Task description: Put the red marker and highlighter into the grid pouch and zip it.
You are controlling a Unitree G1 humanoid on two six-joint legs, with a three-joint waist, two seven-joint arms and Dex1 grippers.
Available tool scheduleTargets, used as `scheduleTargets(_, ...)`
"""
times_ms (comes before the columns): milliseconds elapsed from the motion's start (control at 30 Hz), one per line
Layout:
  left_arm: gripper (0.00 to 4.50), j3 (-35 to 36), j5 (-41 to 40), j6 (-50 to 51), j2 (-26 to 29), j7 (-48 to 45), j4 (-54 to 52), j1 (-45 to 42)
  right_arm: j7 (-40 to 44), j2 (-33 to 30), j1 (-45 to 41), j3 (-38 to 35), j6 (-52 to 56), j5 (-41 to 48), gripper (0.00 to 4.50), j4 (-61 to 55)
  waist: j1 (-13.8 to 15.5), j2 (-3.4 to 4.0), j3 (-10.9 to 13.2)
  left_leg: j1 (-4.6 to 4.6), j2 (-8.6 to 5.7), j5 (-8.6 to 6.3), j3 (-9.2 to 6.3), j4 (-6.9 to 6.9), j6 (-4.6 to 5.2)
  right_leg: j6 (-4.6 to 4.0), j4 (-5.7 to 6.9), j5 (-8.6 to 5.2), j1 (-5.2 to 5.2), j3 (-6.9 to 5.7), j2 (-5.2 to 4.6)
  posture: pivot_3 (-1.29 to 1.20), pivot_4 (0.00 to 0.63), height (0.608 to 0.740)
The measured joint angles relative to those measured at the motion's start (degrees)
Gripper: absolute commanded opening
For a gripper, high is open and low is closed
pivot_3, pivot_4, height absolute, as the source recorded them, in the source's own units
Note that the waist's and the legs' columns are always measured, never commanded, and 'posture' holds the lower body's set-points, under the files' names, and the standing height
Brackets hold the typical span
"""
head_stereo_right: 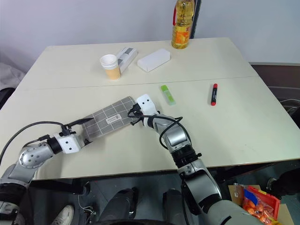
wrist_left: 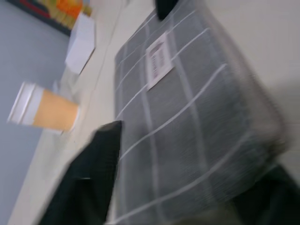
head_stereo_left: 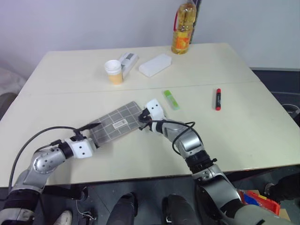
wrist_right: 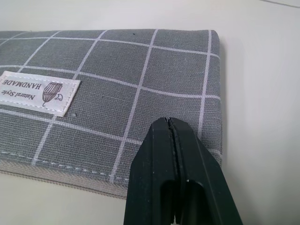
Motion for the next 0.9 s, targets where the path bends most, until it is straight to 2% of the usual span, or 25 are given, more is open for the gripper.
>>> scheduleTargets(33,0.95,-0.3,-0.6,-1.0,0.0,-0.2,0.6,-0.4,-0.1,0.0,0.1,0.0,0.0,-0.2,0.0,-0.2,0.0,0.0,0.0,0.0,0.0,0.0,-0.01,0.0,0.0,0.0,0.0,0.0,0.0,0.0,0.0,0.0,0.15,0.74)
scheduleTargets(100,0.05,-0.8,-1.8,-2.4,0.2,-0.9,1.1,-1.0,-0.3,0.0,0.4,0.0,0.2,-0.3,0.0,-0.7,0.0,0.0,0.0,0.0,0.0,0.0,-0.01,0.0,0.0,0.0,0.0,0.0,0.0,0.0,0.0,0.0,0.15,0.74)
scheduleTargets(333,0.05,-1.5,-6.9,-2.1,0.5,-3.9,1.1,-0.6,-0.7,0.0,1.7,0.0,-0.2,-0.9,0.0,-2.4,-0.1,0.0,0.0,0.0,0.0,0.0,-0.01,-0.01,0.0,0.0,0.01,0.0,0.0,0.0,0.02,0.0,0.15,0.74)
scheduleTargets(433,0.0,-1.1,-12.1,5.5,-1.7,-4.3,-4.1,1.5,-1.2,-1.1,1.9,-0.9,-1.6,-0.8,0.88,-3.3,0.0,0.01,0.0,-0.02,0.0,0.0,-0.02,0.02,0.0,0.0,0.01,0.0,0.01,0.0,0.01,0.0,0.15,0.74)
scheduleTargets(533,0.0,-0.8,-15.3,14.1,-3.9,-3.8,-10.9,4.4,-0.4,-4.8,2.3,-4.4,-1.4,0.5,2.41,-7.0,0.1,0.01,0.0,-0.04,-0.01,0.0,-0.02,0.07,0.0,0.01,0.0,0.0,0.03,0.0,0.0,0.0,0.15,0.74)
scheduleTargets(667,0.0,0.1,-16.9,23.1,-7.3,-0.7,-19.4,7.4,2.9,-13.7,5.2,-7.3,-0.3,1.2,4.46,-14.6,0.1,0.01,0.0,-0.03,0.0,0.0,-0.03,0.06,0.01,0.02,-0.01,0.0,0.03,0.0,0.01,0.0,0.15,0.74)
scheduleTargets(767,0.0,0.8,-17.0,26.8,-9.1,0.8,-22.4,8.6,7.3,-18.7,9.9,-7.1,1.7,2.1,4.46,-19.8,-0.2,0.0,0.0,-0.02,0.05,0.0,-0.02,0.04,0.01,0.01,0.0,-0.01,0.03,-0.01,0.06,0.0,0.15,0.74)
scheduleTargets(900,0.0,0.9,-17.0,28.5,-10.2,1.2,-23.7,8.7,10.1,-19.0,13.0,-6.1,4.4,4.4,4.46,-23.1,-0.8,0.02,0.0,-0.01,0.08,0.0,-0.02,0.06,0.01,0.0,0.02,0.0,0.04,-0.01,0.11,0.0,0.15,0.74)
